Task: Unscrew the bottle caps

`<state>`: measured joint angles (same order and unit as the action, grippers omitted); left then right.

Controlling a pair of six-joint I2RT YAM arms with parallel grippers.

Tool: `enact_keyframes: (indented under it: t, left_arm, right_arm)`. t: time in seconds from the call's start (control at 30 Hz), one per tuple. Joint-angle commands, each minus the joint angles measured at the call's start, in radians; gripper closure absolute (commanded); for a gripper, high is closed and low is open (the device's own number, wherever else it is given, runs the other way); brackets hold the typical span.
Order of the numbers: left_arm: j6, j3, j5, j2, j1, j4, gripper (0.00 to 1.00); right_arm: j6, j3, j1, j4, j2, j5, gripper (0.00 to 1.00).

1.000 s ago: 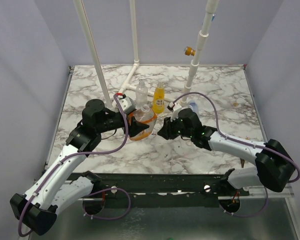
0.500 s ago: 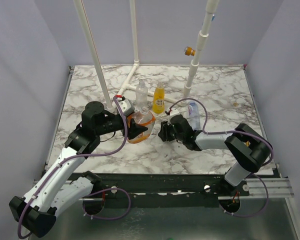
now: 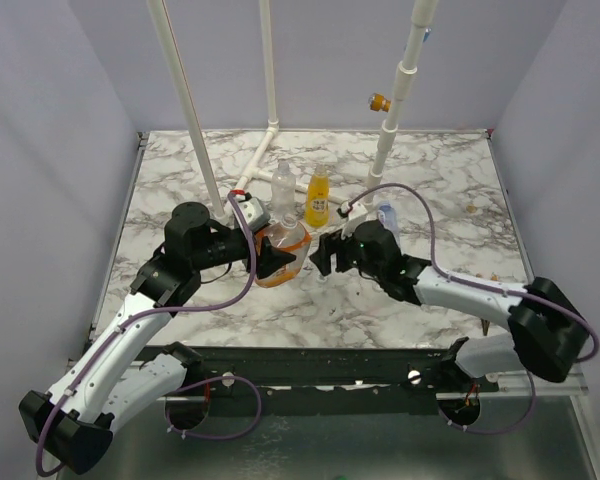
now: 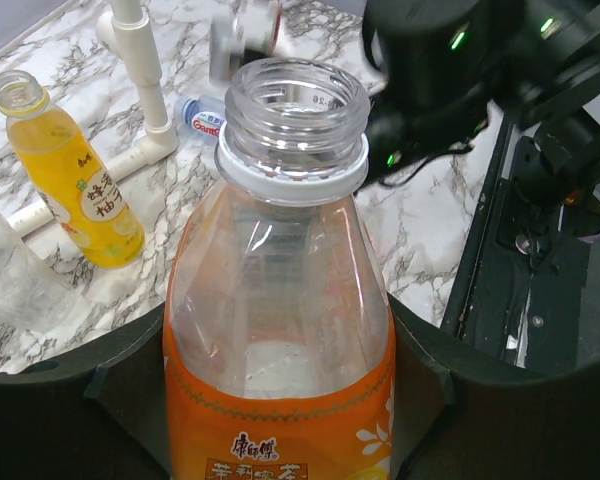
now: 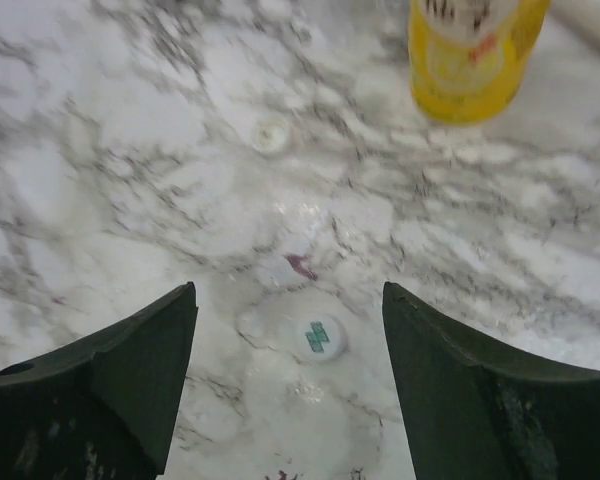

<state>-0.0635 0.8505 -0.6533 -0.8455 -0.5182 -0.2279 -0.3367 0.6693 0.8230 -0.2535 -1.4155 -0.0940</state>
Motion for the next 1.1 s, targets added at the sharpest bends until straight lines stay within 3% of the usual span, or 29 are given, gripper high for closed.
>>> enact_keyframes:
  t: [0.0, 0.13, 0.27, 0.67, 0.83, 1.0, 1.07]
  left_arm:
    - [0.003, 0.001, -0.004, 0.006, 0.001, -0.008, 1.00]
    - [-0.007, -0.005, -0.025, 0.006, 0.001, -0.008, 1.00]
    - [-0.009, -0.006, -0.080, 0.003, 0.001, -0.007, 1.00]
    - [0.025, 0.007, -0.210, -0.004, 0.001, -0.007, 1.00]
    - [0.032, 0.010, -0.222, -0.013, 0.001, -0.007, 1.00]
    - [0.033, 0.010, -0.230, -0.008, 0.001, -0.008, 1.00]
    - [0.034, 0.009, -0.238, -0.007, 0.001, -0.013, 0.90]
  right_arm:
    - [0.108, 0.130, 0.004, 0.129, 0.182, 0.103, 0.20]
    - [0.150, 0.261, 0.004, 0.248, 0.282, 0.347, 0.12]
    - [0.151, 0.350, 0.004, 0.306, 0.325, 0.487, 0.03]
    - [0.110, 0.461, 0.004, 0.241, 0.238, 0.646, 0.01]
    - [0.082, 0.480, 0.004, 0.197, 0.178, 0.657, 0.15]
    - [0.071, 0.468, 0.004, 0.171, 0.168, 0.659, 0.46]
    - [0.073, 0.469, 0.004, 0.174, 0.167, 0.653, 0.57]
